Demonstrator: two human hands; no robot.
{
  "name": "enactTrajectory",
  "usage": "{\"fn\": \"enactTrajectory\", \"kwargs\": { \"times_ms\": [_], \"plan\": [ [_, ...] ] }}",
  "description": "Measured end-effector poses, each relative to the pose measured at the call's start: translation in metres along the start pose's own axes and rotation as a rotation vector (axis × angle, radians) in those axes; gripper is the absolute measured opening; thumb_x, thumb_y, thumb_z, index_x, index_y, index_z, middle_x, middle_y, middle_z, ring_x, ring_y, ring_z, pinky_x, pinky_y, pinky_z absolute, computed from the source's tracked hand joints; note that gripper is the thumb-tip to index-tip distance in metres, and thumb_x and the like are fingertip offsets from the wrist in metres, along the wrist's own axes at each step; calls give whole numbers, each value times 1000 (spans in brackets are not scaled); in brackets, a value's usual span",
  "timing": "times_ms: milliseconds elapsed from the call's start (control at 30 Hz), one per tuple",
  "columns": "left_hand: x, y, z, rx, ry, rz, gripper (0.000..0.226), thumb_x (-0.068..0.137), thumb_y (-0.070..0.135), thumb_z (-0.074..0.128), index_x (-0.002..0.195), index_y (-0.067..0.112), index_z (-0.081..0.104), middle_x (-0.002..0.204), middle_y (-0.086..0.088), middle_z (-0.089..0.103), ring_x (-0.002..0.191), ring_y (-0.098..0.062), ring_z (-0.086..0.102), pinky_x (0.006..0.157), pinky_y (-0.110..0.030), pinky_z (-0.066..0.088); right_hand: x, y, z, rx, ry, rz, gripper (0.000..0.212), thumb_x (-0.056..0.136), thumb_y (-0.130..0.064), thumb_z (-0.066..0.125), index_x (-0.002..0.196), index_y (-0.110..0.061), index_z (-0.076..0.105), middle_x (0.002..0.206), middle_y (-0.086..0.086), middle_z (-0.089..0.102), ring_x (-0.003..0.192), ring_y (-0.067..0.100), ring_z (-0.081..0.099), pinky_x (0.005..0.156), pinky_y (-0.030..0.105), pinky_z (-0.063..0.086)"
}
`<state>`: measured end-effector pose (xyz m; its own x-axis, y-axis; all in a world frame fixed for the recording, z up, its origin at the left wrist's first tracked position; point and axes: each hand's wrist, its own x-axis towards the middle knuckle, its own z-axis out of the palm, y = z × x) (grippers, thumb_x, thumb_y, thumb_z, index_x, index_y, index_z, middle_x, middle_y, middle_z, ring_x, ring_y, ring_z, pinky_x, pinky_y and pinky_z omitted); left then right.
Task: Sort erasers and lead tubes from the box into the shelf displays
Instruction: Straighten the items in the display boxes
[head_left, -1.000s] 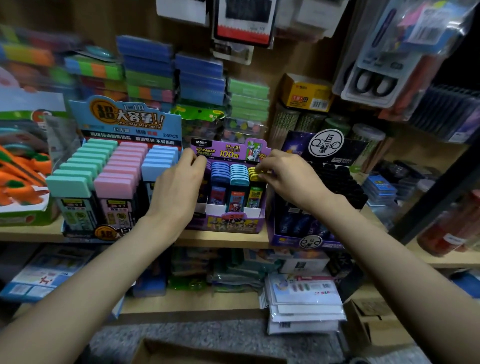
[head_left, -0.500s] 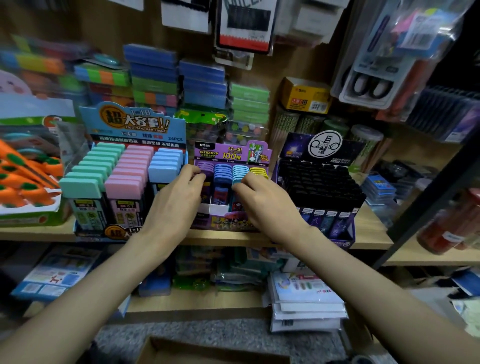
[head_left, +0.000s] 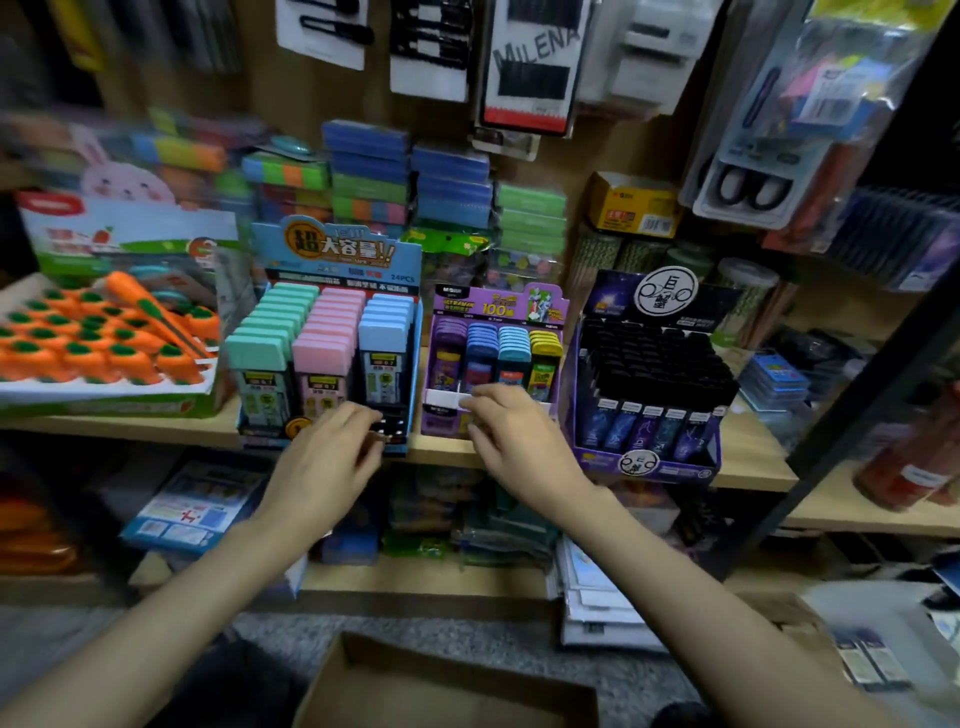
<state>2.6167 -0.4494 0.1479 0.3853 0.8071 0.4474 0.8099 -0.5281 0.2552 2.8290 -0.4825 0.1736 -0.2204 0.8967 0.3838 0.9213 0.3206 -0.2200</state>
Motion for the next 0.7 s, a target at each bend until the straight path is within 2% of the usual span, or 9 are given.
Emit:
{"fn": "enactTrajectory", "kwargs": {
  "times_ms": [67, 167, 300, 433, 700],
  "plan": [
    [2, -3, 10, -4, -28, -11, 38, 91, 24, 57, 127, 11, 55, 121, -3, 59, 111, -23, 49, 87, -33, 42, 12, -5, 11, -7, -17, 30, 35, 95, -19, 49, 128, -10, 53, 125, 8, 55, 115, 27, 48, 96, 36, 38],
    [6, 0, 21, 84, -35, -1, 44, 91, 30, 56, 133, 18, 51, 130, 3, 54, 111, -24, 44, 85, -35, 37, 16, -10, 24, -47, -26, 62, 33, 94, -22, 49, 126, -13, 52, 119, 7, 56, 108, 28, 50, 91, 36, 38],
    [8, -4, 25, -54, 70, 34, 33, 84, 13, 67, 117, 14, 66, 118, 2, 64, 91, -25, 46, 70, -32, 28, 12, -9, 32, -59, 21, 82, 29, 94, -22, 52, 122, -15, 55, 116, 3, 54, 104, 23, 49, 87, 34, 40],
    [9, -13, 29, -165, 118, 127, 30, 74, 5, 76, 103, 11, 73, 105, 0, 71, 82, -12, 35, 66, -34, 26, 15, -8, 33, -62, 43, 117, 24, 95, -23, 51, 117, -16, 56, 109, 3, 54, 100, 22, 49, 85, 31, 38],
    [13, -15, 34, -229, 88, 162, 31, 74, 7, 75, 105, 14, 73, 108, 3, 70, 82, -8, 33, 68, -31, 22, 14, -9, 34, -100, 85, 171, 20, 96, -22, 50, 103, -10, 64, 97, 7, 56, 92, 24, 50, 80, 32, 36]
  ]
}}
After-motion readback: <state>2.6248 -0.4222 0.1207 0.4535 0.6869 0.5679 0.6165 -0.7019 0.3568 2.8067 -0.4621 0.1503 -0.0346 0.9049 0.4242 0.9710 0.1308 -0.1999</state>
